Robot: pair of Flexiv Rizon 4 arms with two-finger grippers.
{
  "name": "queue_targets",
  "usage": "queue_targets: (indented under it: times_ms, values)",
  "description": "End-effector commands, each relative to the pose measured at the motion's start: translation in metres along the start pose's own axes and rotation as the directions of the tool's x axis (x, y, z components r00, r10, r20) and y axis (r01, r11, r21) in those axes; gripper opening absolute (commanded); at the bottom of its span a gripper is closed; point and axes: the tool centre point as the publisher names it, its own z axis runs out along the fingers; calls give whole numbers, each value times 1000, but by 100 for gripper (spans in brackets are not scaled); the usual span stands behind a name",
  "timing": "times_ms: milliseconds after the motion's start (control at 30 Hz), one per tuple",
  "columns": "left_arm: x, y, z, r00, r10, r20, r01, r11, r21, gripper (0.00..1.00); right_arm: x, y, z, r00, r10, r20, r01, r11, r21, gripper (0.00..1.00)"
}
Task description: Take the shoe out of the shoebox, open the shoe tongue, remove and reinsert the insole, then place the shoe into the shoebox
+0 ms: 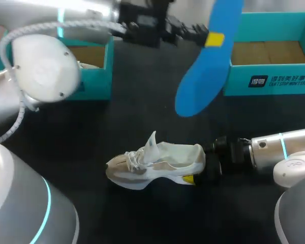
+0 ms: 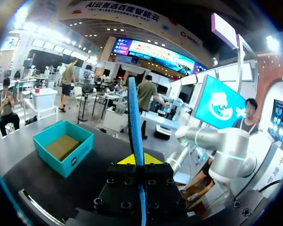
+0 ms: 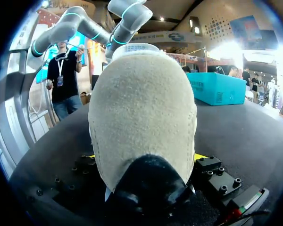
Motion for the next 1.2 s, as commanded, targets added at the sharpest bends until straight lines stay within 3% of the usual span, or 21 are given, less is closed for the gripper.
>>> queue_targets:
  times_ms: [33, 333, 500, 767, 1200]
  values:
    - [-6, 9, -34, 996, -28, -83, 32, 998, 53, 0, 1, 1, 1, 1000, 2, 0, -2, 1000, 6, 0]
    - [-6, 9, -34, 996, -28, -83, 32, 998, 53, 0, 1, 1, 1, 1000, 2, 0, -2, 1000, 6, 0]
    - [7, 7, -68, 997, -62, -49, 68, 989, 135, 0, 1, 1, 1, 1000, 2, 0, -2, 1000, 6, 0]
    - [35, -5, -111, 999, 17, -37, -12, 990, 141, 0, 1, 1, 1, 1000, 2, 0, -2, 1000, 6, 0]
    - [41, -9, -123, 995, 24, -94, -12, 992, 124, 0, 1, 1, 1, 1000, 2, 0, -2, 1000, 6, 0]
